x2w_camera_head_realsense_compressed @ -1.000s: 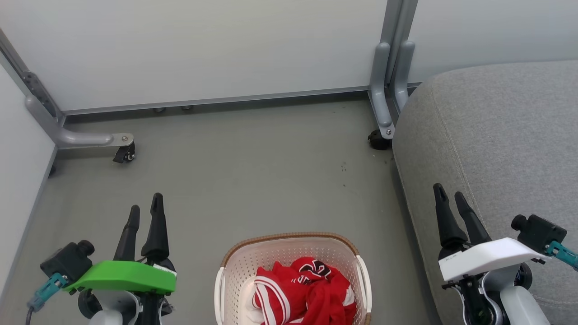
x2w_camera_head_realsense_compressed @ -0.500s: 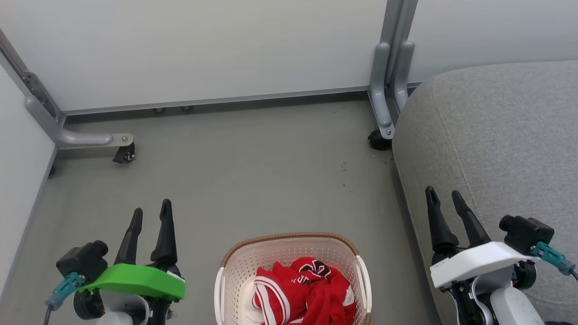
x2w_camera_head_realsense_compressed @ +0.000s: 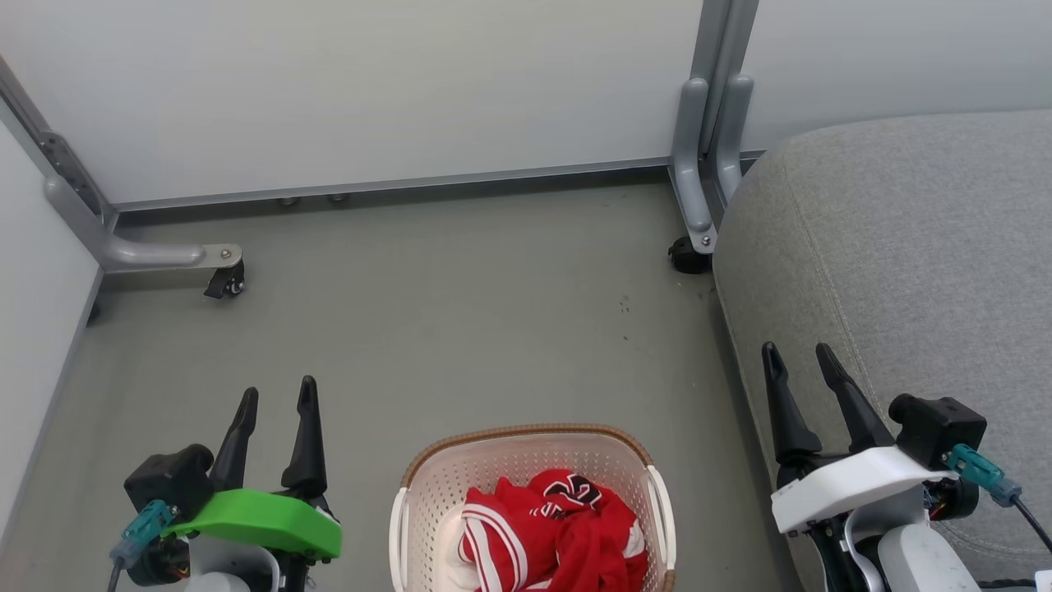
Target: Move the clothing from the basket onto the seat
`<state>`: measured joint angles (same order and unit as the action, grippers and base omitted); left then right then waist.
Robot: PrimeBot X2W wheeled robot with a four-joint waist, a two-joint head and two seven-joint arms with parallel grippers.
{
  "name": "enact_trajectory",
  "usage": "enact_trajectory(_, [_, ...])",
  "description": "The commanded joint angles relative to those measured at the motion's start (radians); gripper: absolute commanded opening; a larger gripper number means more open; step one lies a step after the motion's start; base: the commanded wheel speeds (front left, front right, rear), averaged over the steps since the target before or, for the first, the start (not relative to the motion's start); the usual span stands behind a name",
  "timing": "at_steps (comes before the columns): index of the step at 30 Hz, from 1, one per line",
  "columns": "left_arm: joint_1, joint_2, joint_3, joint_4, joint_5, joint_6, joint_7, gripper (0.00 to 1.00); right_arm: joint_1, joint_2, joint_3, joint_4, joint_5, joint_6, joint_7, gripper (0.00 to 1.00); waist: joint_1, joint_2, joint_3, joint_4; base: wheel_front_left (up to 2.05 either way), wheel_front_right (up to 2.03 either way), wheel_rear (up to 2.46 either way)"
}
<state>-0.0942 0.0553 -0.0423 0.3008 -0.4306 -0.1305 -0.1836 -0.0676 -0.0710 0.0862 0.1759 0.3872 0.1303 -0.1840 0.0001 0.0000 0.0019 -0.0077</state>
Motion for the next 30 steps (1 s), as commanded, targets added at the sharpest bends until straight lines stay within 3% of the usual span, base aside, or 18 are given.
enact_trajectory(1, [-0.023,0.004,0.003,0.002,0.025,0.000,-0.008,1.00,-0.001,0.001,0.003,-0.005,-0.026,0.000,-0.009,1.00,-0.0001,0.0000,0.000,0.000,0.00,0.00,0.00])
enact_trajectory(30, [-0.025,-0.004,0.014,0.073,0.249,0.007,-0.066,1.00,0.006,0.014,0.006,0.021,-0.248,0.001,-0.067,1.00,-0.0001,0.0000,-0.002,-0.011,0.00,0.00,0.00])
